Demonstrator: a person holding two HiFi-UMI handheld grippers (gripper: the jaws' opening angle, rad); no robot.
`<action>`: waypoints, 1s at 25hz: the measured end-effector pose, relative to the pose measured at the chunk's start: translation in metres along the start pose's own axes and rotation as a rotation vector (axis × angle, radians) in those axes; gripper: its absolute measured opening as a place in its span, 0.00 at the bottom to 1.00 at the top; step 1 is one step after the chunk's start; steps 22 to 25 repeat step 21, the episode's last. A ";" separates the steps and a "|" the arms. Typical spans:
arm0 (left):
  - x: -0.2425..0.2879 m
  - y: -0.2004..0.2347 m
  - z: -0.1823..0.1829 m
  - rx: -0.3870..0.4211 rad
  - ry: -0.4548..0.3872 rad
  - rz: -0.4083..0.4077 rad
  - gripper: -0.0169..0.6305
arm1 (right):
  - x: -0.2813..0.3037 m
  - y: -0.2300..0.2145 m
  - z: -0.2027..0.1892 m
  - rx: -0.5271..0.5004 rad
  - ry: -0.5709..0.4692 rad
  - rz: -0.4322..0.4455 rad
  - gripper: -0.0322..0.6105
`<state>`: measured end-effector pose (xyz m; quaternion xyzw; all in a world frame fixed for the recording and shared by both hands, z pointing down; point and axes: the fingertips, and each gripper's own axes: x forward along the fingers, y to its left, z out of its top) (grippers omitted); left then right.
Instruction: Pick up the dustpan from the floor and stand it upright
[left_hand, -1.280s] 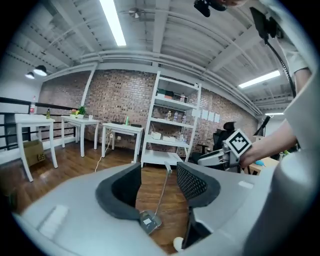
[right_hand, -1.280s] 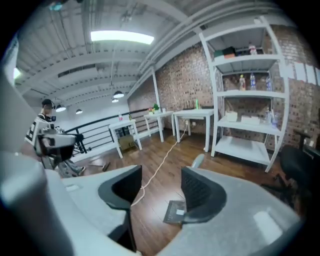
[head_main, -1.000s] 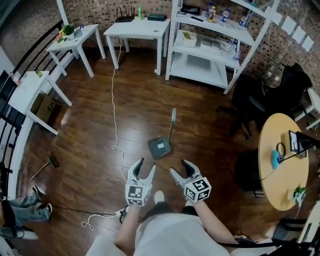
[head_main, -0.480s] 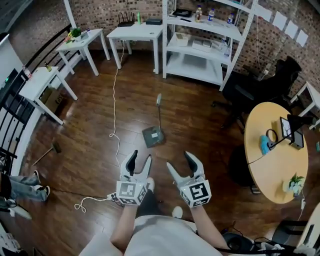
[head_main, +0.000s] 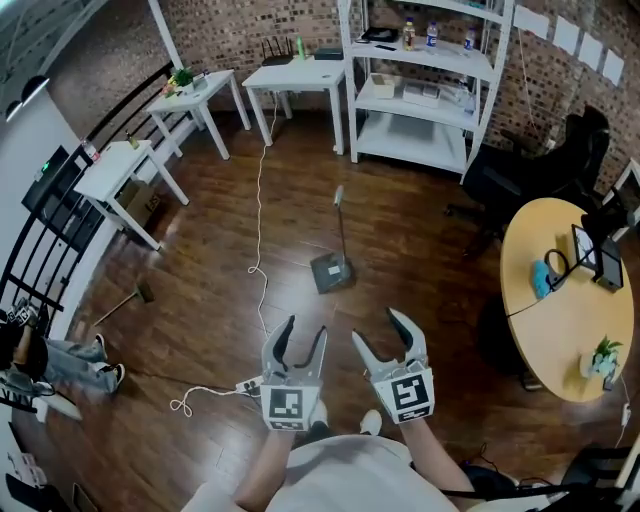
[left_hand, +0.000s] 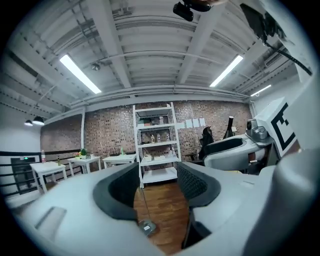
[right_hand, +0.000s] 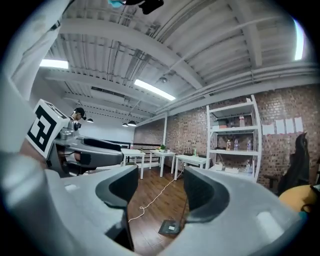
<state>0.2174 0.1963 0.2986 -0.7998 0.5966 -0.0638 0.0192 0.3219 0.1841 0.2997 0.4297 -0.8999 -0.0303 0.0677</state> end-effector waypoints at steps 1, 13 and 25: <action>-0.006 0.000 -0.002 -0.007 0.000 -0.005 0.40 | -0.002 0.003 0.000 0.003 0.003 -0.007 0.48; -0.034 0.031 -0.003 -0.066 -0.047 -0.025 0.41 | 0.012 0.037 0.015 -0.119 0.025 -0.033 0.47; -0.026 0.035 0.006 -0.069 -0.059 -0.047 0.41 | 0.011 0.024 0.017 -0.031 0.030 -0.059 0.45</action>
